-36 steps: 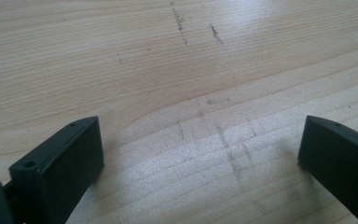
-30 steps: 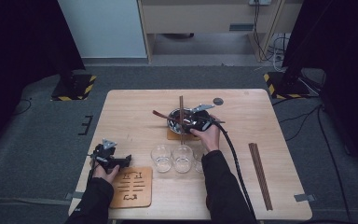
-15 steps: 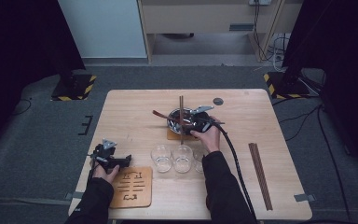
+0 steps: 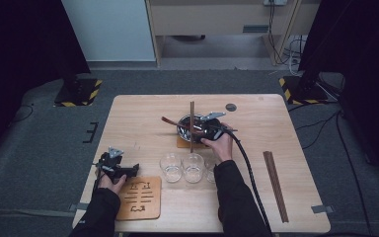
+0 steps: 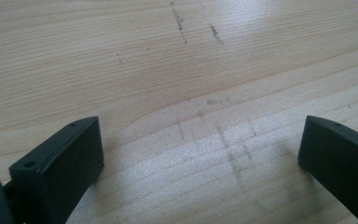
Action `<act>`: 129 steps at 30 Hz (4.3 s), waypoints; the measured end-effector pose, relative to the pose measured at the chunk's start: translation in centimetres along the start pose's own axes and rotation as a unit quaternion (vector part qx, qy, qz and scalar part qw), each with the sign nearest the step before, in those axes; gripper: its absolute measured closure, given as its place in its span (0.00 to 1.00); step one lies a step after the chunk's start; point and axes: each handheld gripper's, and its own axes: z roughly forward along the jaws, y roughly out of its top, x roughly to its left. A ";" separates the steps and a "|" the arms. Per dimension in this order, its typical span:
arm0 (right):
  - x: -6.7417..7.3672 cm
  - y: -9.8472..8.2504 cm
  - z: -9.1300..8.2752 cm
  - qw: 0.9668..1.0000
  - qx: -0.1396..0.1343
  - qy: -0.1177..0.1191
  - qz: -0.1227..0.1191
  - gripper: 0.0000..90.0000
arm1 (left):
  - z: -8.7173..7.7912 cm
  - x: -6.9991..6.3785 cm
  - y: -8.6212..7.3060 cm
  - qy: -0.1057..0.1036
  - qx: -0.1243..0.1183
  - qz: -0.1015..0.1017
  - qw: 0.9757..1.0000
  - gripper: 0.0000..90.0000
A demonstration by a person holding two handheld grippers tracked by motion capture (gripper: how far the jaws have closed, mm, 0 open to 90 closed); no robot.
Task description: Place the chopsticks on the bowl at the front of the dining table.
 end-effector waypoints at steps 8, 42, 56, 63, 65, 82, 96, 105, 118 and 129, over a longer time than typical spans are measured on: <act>0.1 0.4 -0.2 1.000 -0.014 -0.001 0.007 0.33 | 0.0 0.0 0.0 0.000 0.000 0.000 1.000 0.00; 0.2 0.3 0.0 1.000 -0.017 0.006 0.005 0.33 | 0.0 0.0 0.0 0.000 0.000 0.000 1.000 0.00; 0.0 0.4 -0.5 1.000 -0.028 0.010 0.008 0.33 | 0.0 0.0 0.0 0.000 0.000 0.000 1.000 0.00; -0.6 1.0 -2.5 0.999 -0.044 0.000 0.011 0.32 | 0.0 0.0 0.0 0.000 0.000 0.001 1.000 0.00; -1.0 1.1 -3.4 0.999 -0.049 -0.005 0.013 0.32 | 0.0 0.0 0.0 0.000 0.000 0.001 1.000 0.00; -5.4 -1.5 -11.8 0.994 -0.080 -0.050 0.048 0.30 | 0.0 0.0 0.0 0.000 0.000 0.001 1.000 0.00; -7.8 -6.9 -15.3 0.993 -0.071 -0.060 0.077 0.28 | -0.3 0.3 -0.2 0.000 -0.008 -0.003 1.000 0.04; -9.4 -10.5 -16.3 0.992 -0.044 -0.076 0.095 0.27 | -0.7 0.5 0.0 -0.008 -0.007 -0.010 1.000 0.19; -11.1 -14.0 -17.6 0.987 -0.037 -0.095 0.123 0.28 | -2.9 -0.6 1.4 -0.051 -0.043 -0.007 0.998 0.31; -12.8 -16.2 -18.5 0.981 -0.031 -0.118 0.152 0.27 | -5.5 -2.5 3.3 -0.109 -0.081 -0.001 0.991 0.32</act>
